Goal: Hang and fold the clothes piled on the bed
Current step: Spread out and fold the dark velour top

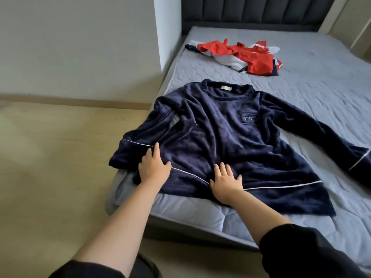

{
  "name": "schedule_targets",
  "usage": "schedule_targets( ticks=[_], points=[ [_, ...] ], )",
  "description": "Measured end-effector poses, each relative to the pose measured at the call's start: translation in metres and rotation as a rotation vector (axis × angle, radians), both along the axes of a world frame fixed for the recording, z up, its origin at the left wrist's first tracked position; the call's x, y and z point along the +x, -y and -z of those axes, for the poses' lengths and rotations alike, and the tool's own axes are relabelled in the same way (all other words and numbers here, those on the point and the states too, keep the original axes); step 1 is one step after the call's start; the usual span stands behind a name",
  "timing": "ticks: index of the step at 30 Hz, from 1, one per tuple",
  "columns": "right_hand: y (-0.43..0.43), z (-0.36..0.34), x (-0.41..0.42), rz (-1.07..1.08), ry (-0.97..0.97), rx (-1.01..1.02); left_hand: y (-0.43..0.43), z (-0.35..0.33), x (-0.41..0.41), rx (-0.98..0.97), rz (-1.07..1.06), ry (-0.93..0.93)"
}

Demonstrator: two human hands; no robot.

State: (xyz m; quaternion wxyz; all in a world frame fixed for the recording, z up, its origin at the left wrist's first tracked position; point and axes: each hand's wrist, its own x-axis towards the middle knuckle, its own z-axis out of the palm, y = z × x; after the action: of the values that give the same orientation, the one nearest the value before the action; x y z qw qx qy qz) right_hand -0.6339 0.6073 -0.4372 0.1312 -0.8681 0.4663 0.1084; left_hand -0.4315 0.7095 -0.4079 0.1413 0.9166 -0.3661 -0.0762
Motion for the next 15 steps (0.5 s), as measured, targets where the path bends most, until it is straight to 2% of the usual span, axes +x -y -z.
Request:
schedule_targets(
  ticks=[3, 5, 6, 9, 10, 11, 12, 14, 15],
  points=[
    [-0.004, -0.004, 0.004, 0.018, -0.006, -0.001, -0.007, -0.014, 0.013, 0.012, 0.010, -0.157],
    [-0.004, -0.010, 0.007, 0.034, 0.028, 0.060, -0.014, -0.025, 0.023, 0.008, 0.001, -0.336],
    [-0.004, -0.015, 0.009, 0.047, 0.070, 0.110, -0.018, -0.030, 0.030, -0.013, -0.022, -0.483],
    [-0.003, -0.031, 0.014, 0.041, 0.299, 0.238, -0.031, -0.046, 0.048, -0.160, -0.123, -1.128],
    [-0.003, -0.036, 0.017, 0.026, 0.395, 0.264, -0.036, -0.050, 0.052, -0.158, -0.133, -1.216],
    [-0.005, -0.040, 0.019, 0.006, 0.470, 0.278, -0.039, -0.052, 0.056, -0.099, -0.138, -1.188],
    [-0.009, -0.043, 0.021, -0.024, 0.502, 0.286, -0.042, -0.051, 0.060, 0.015, -0.129, -1.042],
    [-0.018, -0.042, 0.023, -0.115, 0.416, 0.303, -0.044, -0.043, 0.064, 0.242, -0.051, -0.664],
    [-0.023, -0.039, 0.022, -0.175, 0.325, 0.307, -0.043, -0.039, 0.063, 0.274, -0.014, -0.542]
  ],
)
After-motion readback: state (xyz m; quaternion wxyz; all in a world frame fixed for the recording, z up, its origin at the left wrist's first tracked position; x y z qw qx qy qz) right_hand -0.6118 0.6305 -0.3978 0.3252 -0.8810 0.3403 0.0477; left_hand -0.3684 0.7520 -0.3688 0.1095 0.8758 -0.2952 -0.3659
